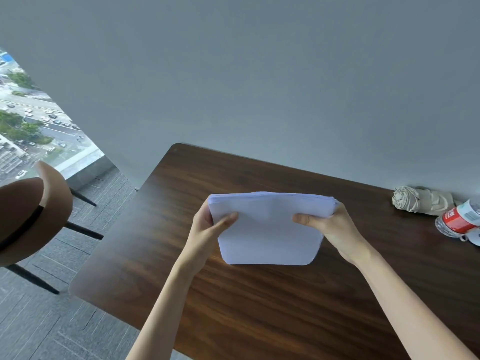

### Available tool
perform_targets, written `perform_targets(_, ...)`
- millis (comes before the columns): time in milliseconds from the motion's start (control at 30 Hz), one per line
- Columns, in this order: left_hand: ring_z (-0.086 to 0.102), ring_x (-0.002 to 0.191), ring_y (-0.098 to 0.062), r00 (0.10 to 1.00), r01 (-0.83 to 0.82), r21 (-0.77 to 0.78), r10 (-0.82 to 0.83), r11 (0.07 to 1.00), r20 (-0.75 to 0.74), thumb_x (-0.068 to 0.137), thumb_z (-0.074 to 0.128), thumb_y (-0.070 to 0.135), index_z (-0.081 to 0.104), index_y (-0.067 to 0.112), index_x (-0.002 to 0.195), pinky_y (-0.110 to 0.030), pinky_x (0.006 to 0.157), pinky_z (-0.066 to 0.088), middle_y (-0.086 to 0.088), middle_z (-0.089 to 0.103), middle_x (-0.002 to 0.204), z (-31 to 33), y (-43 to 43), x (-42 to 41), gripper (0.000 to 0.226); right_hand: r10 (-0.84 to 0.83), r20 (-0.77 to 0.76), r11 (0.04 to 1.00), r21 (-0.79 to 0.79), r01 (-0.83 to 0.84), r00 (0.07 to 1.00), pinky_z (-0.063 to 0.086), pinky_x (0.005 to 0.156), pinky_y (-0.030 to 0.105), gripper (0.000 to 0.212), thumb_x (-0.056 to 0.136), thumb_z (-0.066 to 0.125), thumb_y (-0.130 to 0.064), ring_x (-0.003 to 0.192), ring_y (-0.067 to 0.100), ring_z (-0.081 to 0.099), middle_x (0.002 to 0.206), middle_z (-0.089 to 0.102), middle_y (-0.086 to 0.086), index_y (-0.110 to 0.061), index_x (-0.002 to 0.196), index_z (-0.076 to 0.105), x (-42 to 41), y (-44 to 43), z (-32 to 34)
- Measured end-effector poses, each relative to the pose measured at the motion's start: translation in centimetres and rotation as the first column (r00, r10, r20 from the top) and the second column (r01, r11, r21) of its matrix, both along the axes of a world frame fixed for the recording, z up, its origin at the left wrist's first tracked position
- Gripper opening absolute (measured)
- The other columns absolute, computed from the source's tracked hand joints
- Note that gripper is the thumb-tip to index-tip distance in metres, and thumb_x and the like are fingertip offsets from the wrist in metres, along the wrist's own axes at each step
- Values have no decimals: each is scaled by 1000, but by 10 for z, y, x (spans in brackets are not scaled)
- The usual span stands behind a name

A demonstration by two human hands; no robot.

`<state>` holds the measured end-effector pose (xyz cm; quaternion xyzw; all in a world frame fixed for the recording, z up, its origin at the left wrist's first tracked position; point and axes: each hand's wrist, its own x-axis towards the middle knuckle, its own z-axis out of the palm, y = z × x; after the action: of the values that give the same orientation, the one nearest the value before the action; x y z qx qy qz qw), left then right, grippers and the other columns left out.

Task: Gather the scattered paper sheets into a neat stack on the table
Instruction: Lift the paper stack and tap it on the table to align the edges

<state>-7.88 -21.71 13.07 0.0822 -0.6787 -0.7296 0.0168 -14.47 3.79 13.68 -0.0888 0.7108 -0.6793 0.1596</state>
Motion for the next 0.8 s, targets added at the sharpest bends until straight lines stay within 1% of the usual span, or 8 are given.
perform_targets(100, 66, 85, -14, 996, -84, -24, 84, 996, -21, 90, 64, 5, 65, 11, 103, -26, 72, 53, -1, 71, 92, -1, 5, 1, 14, -86, -60, 996, -4, 86, 994, 54, 77, 18, 31, 78, 77, -8, 94, 3, 68, 97, 74, -15, -26, 102, 71, 6, -10, 0)
perform_targets(200, 61, 83, -15, 989, -132, -51, 129, 990, -70, 92, 62, 3, 62, 4, 100, -23, 71, 50, -6, 63, 91, 5, 7, 3, 8, -188, -117, 982, -37, 184, 975, 50, 67, 11, 27, 78, 76, -5, 76, -5, 67, 78, 72, -23, -30, 88, 70, 11, -22, 2)
perform_targets(267, 59, 84, -16, 985, -151, -62, 145, 987, -95, 92, 62, 3, 60, -3, 103, -22, 71, 49, -9, 61, 93, 12, 1, 1, 13, -229, -135, 973, -72, 221, 964, 49, 66, 12, 22, 78, 77, -5, 72, -3, 66, 75, 72, -17, -26, 84, 72, 11, -32, 5)
perform_targets(433, 61, 88, -17, 986, -141, -79, 133, 987, -102, 92, 63, 6, 61, -1, 110, -24, 75, 50, -10, 63, 98, 23, -30, -19, 19, -306, -97, 950, -104, 296, 947, 46, 65, 27, 7, 78, 79, -11, 70, 12, 58, 73, 66, 10, -11, 76, 72, 0, -67, 6)
perform_targets(500, 59, 90, -19, 989, -117, -94, 107, 989, -105, 92, 63, 6, 61, -2, 109, -28, 78, 48, -11, 62, 99, 23, -52, -32, 19, -330, -72, 940, -120, 320, 941, 42, 65, 30, 22, 77, 80, -13, 69, 15, 53, 72, 60, 25, 5, 80, 68, -8, -87, 4)
perform_targets(533, 58, 91, -20, 989, -105, -102, 94, 989, -110, 92, 64, 6, 61, -1, 108, -31, 79, 46, -12, 61, 99, 23, -66, -40, 18, -338, -67, 936, -127, 328, 939, 41, 64, 31, 28, 77, 80, -14, 69, 16, 50, 71, 58, 25, 10, 82, 65, -13, -98, 4)
perform_targets(700, 57, 93, -19, 994, -54, -121, 42, 991, -103, 91, 63, 9, 64, 4, 110, -36, 82, 43, -15, 62, 102, 17, -131, -85, 19, -434, -38, 895, -137, 425, 900, 35, 58, 23, 23, 80, 76, -10, 60, 11, 42, 62, 49, -2, 2, 67, 62, -41, -168, 2)
perform_targets(800, 60, 97, -18, 996, -10, -112, -1, 994, -92, 93, 60, 9, 65, 8, 113, -34, 84, 45, -20, 64, 111, 14, -160, -108, 21, -514, -22, 849, -160, 504, 858, 30, 53, 20, 33, 82, 73, -6, 53, 11, 33, 55, 39, -2, 0, 59, 51, -50, -207, -2)
